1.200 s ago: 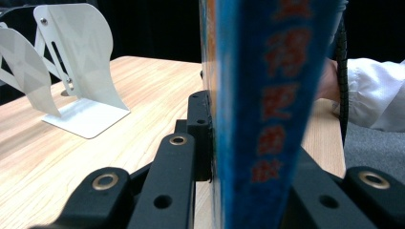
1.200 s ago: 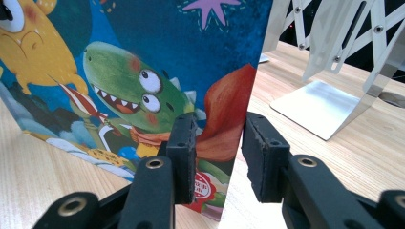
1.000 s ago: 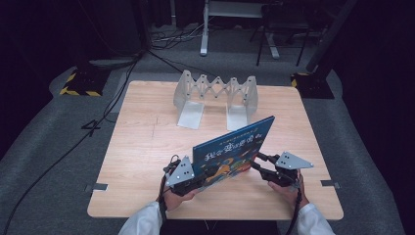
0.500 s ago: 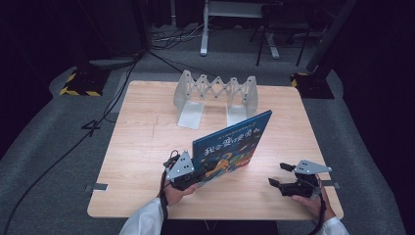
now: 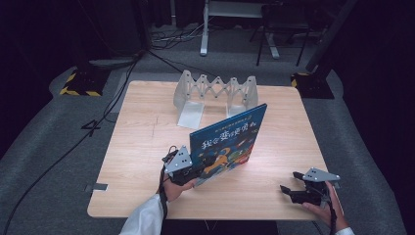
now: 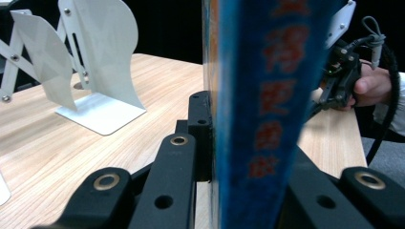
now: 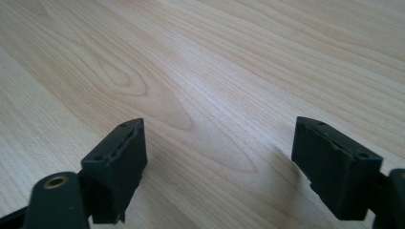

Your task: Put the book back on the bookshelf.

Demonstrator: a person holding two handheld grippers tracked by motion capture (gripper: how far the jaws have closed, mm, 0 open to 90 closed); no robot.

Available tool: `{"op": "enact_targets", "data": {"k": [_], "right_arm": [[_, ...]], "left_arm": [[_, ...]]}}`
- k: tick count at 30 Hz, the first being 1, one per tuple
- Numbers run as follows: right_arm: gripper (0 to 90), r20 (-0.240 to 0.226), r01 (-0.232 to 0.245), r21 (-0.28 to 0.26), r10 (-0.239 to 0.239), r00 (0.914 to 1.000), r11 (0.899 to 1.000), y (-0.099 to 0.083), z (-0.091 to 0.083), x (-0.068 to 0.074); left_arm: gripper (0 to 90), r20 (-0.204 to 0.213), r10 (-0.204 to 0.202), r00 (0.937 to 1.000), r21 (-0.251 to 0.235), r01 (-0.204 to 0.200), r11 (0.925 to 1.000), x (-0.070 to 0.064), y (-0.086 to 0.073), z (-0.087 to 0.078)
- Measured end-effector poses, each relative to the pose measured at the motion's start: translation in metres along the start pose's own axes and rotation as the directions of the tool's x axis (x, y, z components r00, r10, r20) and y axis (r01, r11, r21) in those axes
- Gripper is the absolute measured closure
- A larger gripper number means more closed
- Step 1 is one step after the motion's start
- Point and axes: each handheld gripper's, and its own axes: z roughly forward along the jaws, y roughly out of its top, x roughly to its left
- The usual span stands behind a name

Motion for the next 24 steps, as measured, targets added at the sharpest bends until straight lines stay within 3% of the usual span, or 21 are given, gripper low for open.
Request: {"op": "enact_targets", "data": {"k": [2, 16, 24], "right_arm": [[18.1, 0.002, 0.002, 0.014, -0.002, 1.0000, 1.000, 0.001, 0.002, 0.001], [17.7, -0.010, -0.008, 0.017, 0.008, 0.9999, 1.000, 0.002, 0.003, -0.001], [18.0, 0.013, -0.035, 0.018, 0.034, 0.9993, 0.999, 0.002, 0.003, -0.003]], "left_arm": [[81.5, -0.021, 0.020, 0.9996, 0.007, -0.020, 0.9998, 0.000, 0.001, 0.000], [82.9, -0.044, 0.015, 0.9989, -0.003, -0.016, 0.9999, 0.004, 0.007, 0.003], [83.0, -0.060, 0.024, 0.9979, -0.007, -0.025, 0.9997, 0.004, 0.014, 0.002]]}}
